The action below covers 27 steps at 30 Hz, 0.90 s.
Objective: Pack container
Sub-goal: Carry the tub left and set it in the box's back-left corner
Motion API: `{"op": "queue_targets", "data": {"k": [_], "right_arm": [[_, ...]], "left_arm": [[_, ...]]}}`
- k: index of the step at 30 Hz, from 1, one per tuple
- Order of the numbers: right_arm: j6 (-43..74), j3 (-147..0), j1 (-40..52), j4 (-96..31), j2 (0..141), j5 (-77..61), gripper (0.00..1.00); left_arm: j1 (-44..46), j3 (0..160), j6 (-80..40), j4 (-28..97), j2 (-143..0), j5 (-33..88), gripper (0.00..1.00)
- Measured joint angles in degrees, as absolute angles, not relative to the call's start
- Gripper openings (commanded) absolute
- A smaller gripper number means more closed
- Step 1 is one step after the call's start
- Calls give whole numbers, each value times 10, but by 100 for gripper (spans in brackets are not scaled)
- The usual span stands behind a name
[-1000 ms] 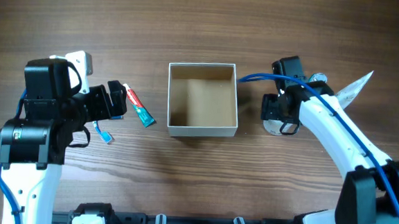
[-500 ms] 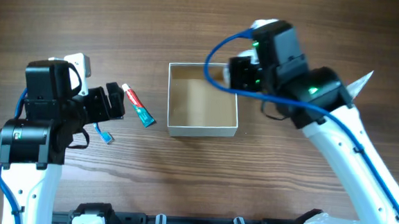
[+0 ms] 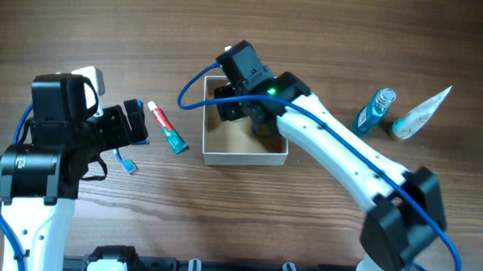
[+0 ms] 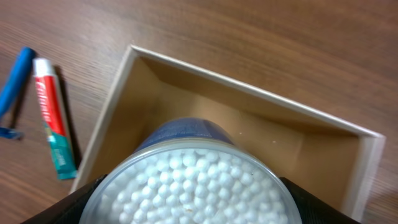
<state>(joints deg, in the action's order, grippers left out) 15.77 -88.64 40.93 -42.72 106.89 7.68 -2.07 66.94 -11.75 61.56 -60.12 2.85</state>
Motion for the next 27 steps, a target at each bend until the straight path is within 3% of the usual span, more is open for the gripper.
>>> {"op": "queue_targets", "data": {"k": [8,10,11,12,13,16,27], "right_arm": [[157,-891,409,-381,1132,77,5],[156,-896,409,-372,1134,77,41],[155,-899,409,-371,1134,77,51],[155,-903,409,-370,1134,77,70],[153,-904,409,-370,1134,77,82],[145,-904,409,-370,1134,75,100],[138,-905,409,-377,1133,73,100]], "left_arm": [[-21,669,-117,616,-601,29,100],[-21,669,-117,616,-601,29,100],[-21,669,-117,616,-601,29,100],[-21,669,-117,617,-601,29,100],[-21,669,-117,617,-601,29,100],[-21,669,-117,619,-601,29,100],[-21,669,-117,622,-601,29,100]]}}
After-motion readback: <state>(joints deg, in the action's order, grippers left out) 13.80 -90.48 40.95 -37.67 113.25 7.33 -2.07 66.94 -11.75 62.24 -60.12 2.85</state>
